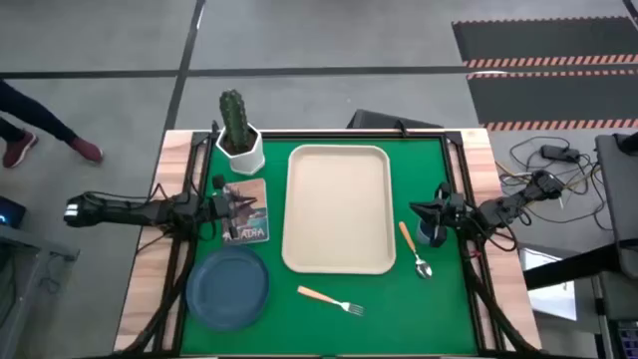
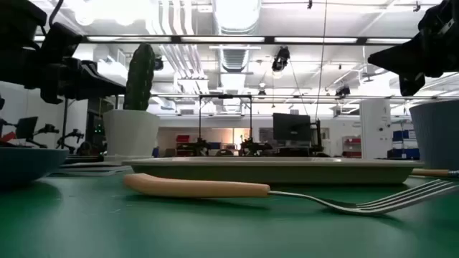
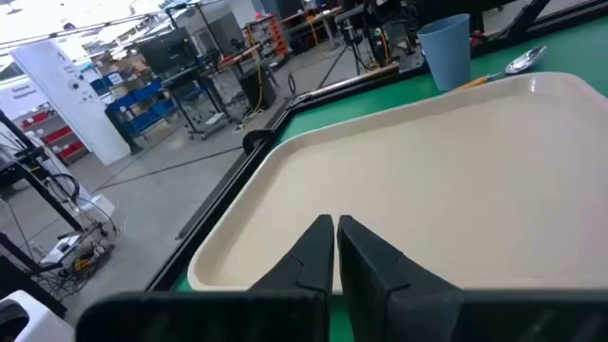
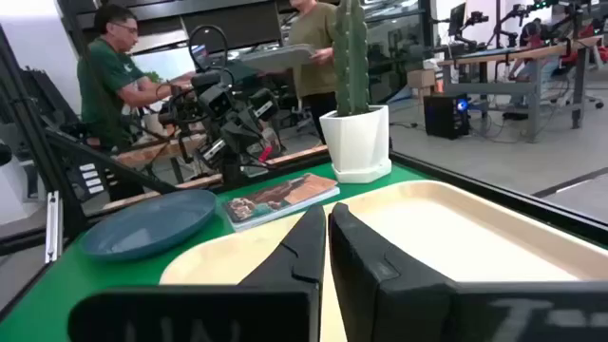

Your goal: Pick and place plate/cup/fork/spoon on tray

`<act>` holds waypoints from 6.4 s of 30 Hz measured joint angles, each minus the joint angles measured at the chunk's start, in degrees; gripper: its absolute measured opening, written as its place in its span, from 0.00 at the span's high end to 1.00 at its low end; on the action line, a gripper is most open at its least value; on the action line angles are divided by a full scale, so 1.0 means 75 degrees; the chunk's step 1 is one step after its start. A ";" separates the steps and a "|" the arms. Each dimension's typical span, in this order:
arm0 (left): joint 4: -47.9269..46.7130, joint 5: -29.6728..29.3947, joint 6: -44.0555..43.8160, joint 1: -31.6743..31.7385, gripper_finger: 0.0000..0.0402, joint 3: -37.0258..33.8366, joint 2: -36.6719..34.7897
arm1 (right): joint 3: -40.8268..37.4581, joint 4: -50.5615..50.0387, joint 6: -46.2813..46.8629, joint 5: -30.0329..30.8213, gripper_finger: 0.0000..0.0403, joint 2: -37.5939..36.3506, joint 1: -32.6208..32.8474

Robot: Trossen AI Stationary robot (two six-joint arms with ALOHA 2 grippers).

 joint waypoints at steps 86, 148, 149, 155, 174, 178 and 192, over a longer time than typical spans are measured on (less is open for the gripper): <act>0.0000 -0.0003 0.0000 -0.0001 1.00 0.0002 0.0000 | 0.0000 0.0314 0.0000 0.0006 0.98 -0.0003 0.0000; 0.5997 0.1510 -0.6194 -0.0529 1.00 0.2462 0.4795 | 0.1164 0.2221 -0.3737 -0.2885 0.98 -0.0209 0.0000; 0.5944 0.1510 -0.6184 -0.0550 1.00 0.2715 0.5154 | 0.1190 0.2227 -0.3769 -0.2903 0.98 -0.0208 0.0000; 0.6001 0.1560 -0.6175 -0.0632 1.00 0.4196 0.6999 | 0.1415 0.2205 -0.3593 -0.3849 0.98 -0.0210 0.0000; 0.5977 0.2154 -0.5884 -0.0755 1.00 0.7912 1.0972 | 0.1713 0.2074 -0.3315 -0.4266 0.98 -0.0205 0.0000; 0.5971 0.2154 -0.5493 -0.0747 1.00 0.8852 1.1842 | 0.1713 0.2082 -0.3398 -0.4264 0.98 -0.0208 0.0000; 0.1579 0.2092 -0.4464 -0.0681 1.00 1.2922 1.4105 | 0.1977 0.2188 -0.2841 -0.5253 0.98 -0.0218 0.0003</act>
